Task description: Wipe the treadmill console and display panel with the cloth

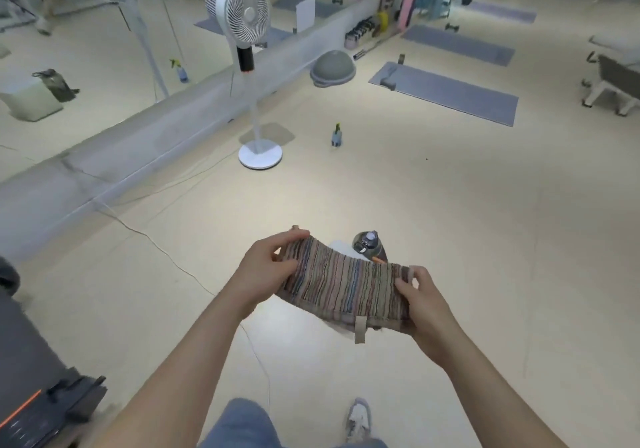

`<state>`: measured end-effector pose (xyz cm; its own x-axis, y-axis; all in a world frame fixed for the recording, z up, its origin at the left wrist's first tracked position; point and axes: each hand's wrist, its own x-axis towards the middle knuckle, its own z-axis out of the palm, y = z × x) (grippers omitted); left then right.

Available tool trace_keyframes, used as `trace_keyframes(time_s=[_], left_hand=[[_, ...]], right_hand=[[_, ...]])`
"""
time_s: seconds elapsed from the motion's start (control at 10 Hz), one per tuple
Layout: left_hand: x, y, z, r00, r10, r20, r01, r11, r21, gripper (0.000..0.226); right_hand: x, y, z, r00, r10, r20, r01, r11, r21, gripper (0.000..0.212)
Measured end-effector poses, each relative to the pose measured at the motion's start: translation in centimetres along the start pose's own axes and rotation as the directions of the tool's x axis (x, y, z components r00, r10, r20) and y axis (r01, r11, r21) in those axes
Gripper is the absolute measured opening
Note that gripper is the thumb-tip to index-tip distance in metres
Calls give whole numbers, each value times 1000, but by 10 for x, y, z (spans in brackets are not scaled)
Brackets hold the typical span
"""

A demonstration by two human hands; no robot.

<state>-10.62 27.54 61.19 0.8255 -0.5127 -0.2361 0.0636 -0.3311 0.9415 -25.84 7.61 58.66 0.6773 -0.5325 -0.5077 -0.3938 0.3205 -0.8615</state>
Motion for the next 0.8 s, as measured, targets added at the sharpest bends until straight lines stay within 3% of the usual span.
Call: trace_keyframes(time_s=[0.1,0.3,0.6,0.7,0.8], left_hand=[[75,-49,45,1000,-19,-19,20,999,47,60],[190,-114,95,999,-38,-38,46,967,250,53],[382,-287,151,978,-38,206,-33,942,333,77],[429,-336,162,959,42,281,-162,892,421,78],[468,-372,166,975,-27,221,-118,780,615,72]], right_hand=[[82,30,-18,999,-17,-46,13,996,-92,13],[206,80,-31,974,120,-191,-135,989,-66,8],[420,193,-20,945,160,-286,-203,971,-128,13],[470,233,-12,939,130,-318,-207,953,-221,15],[508,255,-10,943,202,-263,-300,859,-416,43]])
